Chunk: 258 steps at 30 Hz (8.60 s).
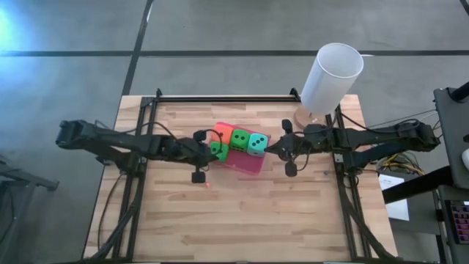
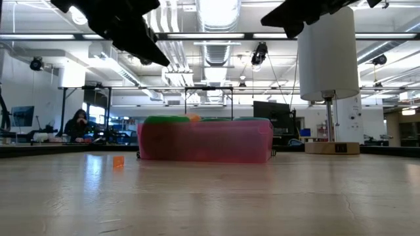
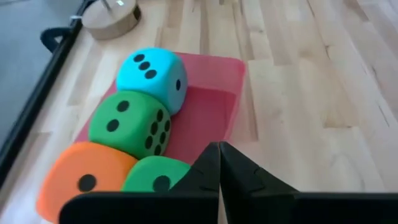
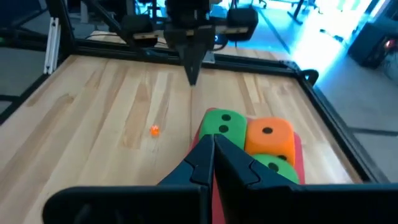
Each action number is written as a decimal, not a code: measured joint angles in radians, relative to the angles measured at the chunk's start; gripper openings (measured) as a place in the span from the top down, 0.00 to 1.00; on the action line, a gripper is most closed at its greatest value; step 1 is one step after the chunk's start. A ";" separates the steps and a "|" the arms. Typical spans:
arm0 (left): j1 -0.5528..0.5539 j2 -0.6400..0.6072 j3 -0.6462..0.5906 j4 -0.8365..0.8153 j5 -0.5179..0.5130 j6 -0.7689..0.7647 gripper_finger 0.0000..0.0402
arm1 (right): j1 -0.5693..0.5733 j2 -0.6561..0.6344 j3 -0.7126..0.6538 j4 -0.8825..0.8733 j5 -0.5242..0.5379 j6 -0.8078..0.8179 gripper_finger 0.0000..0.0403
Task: Pick & Place Dice
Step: Put the right small black die into the pink bin
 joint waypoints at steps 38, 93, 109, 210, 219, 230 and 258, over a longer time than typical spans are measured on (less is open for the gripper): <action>0.001 -0.097 -0.018 -0.029 -0.003 -0.054 0.97 | 0.002 -0.001 0.000 -0.391 -0.029 0.152 0.86; 0.001 -0.097 -0.031 -0.037 -0.003 -0.070 0.97 | -0.532 0.468 -0.153 -0.042 -0.110 -0.170 0.57; 0.001 -0.097 -0.031 -0.033 -0.003 -0.069 0.97 | -0.548 0.528 -0.153 0.111 -0.167 -0.252 0.62; 0.001 -0.096 -0.031 -0.034 -0.003 -0.069 0.97 | -0.122 0.381 -0.134 0.241 -0.211 -0.042 0.81; 0.001 -0.096 -0.031 -0.034 -0.003 -0.069 0.97 | -0.125 0.388 -0.134 0.277 -0.092 -0.049 0.65; 0.001 -0.096 -0.031 -0.034 -0.003 -0.069 0.97 | -0.151 0.394 -0.134 0.279 -0.033 -0.040 0.60; 0.001 -0.096 -0.031 -0.034 -0.003 -0.069 0.97 | -0.151 0.394 -0.134 0.215 0.038 -0.055 0.59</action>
